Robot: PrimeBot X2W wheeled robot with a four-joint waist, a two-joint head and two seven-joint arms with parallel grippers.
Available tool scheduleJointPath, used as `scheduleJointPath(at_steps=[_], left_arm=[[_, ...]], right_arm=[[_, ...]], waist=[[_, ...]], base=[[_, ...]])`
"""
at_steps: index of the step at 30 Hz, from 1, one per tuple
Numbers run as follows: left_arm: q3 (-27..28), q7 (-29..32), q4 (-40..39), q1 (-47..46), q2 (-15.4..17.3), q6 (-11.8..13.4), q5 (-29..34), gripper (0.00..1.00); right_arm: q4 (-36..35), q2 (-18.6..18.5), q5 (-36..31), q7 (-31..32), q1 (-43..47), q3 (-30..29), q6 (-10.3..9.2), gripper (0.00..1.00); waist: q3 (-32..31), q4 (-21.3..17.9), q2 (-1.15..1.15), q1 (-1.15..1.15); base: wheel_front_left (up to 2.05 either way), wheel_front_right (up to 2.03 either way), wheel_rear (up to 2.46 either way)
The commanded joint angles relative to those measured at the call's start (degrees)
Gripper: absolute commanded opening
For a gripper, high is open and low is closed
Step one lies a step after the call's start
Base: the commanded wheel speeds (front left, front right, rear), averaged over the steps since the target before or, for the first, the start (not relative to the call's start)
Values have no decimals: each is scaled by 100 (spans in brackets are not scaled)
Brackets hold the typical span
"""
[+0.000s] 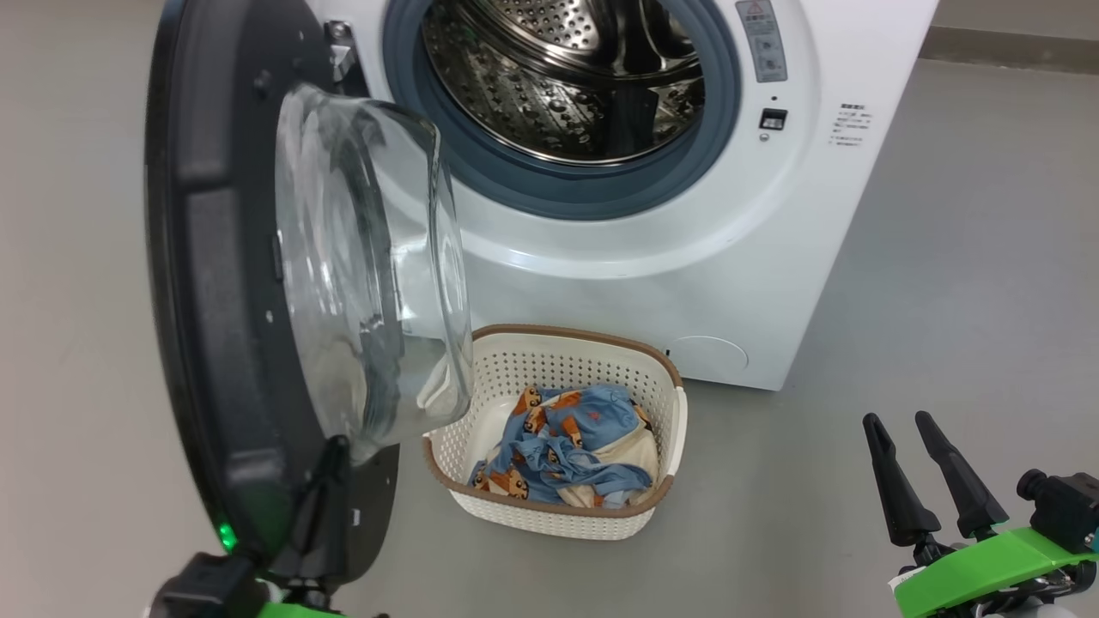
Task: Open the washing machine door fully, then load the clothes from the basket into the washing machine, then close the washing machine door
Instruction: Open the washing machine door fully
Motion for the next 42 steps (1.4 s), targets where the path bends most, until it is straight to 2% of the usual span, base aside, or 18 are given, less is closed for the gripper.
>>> scheduleJointPath(at_steps=[1, 10, 25, 34, 42], left_arm=[[373, -47, -164, -99, 178, 148, 41, 0], [772, 252, -177, -211, 402, 357, -146, 0], [1429, 700, 71, -644, 987, 513, -420, 0], [1804, 891, 322, -917, 1380, 533, -591, 0], [1879, 1149, 717, -1366, 1789, 418, -622, 0]], right_arm=[[-136, -54, 26, -69, -4, 88, 40, 100], [-155, -27, 17, -69, -34, 34, 40, 100], [-250, 123, 20, -69, -96, -24, 40, 100], [-280, 198, 35, -69, -155, -37, 40, 100], [-292, 156, 52, -69, -347, 0, 40, 100]], waist=[[-20, 76, 0, 0], [19, 263, 0, 0], [297, 424, 0, 0], [444, 546, 0, 0], [668, 636, 0, 0]], base=[[0, 0, 0], [0, 0, 0], [0, 0, 0], [0, 0, 0], [0, 0, 0]])
